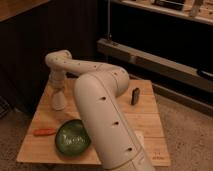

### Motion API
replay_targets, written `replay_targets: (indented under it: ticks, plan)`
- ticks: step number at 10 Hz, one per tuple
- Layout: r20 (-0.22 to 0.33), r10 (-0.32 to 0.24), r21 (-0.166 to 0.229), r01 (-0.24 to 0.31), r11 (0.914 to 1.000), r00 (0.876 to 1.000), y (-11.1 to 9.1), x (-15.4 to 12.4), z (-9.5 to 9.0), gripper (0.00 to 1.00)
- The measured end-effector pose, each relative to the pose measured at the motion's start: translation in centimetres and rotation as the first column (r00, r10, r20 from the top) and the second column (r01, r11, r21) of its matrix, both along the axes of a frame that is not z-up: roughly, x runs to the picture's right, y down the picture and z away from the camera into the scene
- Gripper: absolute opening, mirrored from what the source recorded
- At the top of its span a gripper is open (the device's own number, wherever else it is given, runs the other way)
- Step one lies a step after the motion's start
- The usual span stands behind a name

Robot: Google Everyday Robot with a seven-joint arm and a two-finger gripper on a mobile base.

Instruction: Place the ceramic cup over the eraser

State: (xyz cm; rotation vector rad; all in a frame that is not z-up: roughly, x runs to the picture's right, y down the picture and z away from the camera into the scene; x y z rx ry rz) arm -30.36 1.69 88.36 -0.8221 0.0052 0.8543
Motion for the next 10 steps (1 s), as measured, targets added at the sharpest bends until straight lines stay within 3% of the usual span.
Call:
replay_targets:
  ticks: [3,5,8,10]
  plan:
    - [-0.016,-0.015,-0.003,0.015,0.9999,1.0,-0.3,0.1,-0.3,0.02]
    - [-0.024,-0.028,0.008,0.029,0.9996,0.999,-2.2,-0.1,-2.5,0.02]
    - [-0.041,-0.032,0.022,0.032,0.9992,0.999,-5.1,1.1,-7.3,0.02]
    - [-0.074,-0.018,0.023,0.019,0.9995,0.997,-5.3,3.6,-9.4,0.02]
